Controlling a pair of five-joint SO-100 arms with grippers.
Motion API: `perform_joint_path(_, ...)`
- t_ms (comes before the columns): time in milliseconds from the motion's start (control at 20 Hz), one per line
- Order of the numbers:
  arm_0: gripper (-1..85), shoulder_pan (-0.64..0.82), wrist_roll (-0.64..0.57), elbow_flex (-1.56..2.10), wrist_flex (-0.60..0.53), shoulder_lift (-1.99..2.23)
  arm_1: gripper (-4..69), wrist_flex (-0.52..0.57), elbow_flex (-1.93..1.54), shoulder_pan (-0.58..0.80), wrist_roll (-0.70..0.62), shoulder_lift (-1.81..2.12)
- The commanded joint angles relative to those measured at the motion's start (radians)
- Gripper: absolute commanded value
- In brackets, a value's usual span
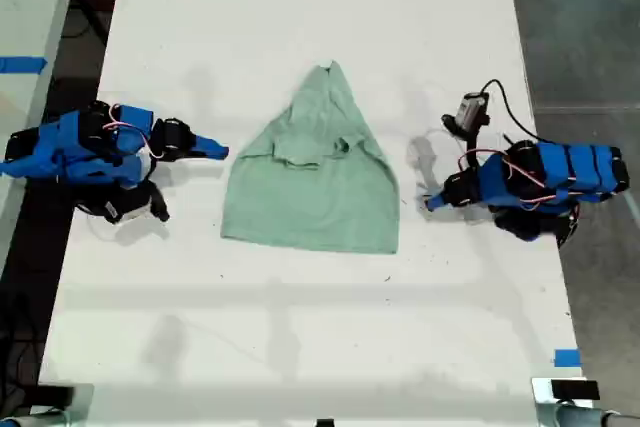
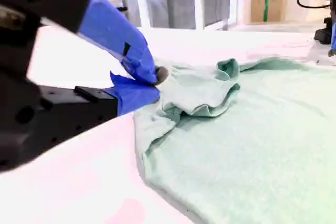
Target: Fold t shirt
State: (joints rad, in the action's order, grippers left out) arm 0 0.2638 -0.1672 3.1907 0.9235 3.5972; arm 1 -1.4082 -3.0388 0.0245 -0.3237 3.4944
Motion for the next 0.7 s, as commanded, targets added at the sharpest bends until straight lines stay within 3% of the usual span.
perform_joint_path(0,-0.1,-0.005,0.025,0.014,0.003,0.008,0.8,0.025,-0.046,-0.006,0.009,0.009)
perform_joint_path(200,-0.1,-0.003,0.025,0.014,0.003,0.008,0.8,0.014,-0.038,0.037,0.043,0.009)
perform_joint_path(400,-0.1,0.000,0.025,0.014,0.002,0.008,0.7,-0.091,0.167,0.081,0.074,-0.029)
perform_joint_path(650,-0.1,0.003,0.025,0.014,0.003,0.008,0.5,-0.115,0.681,0.138,0.075,-0.673)
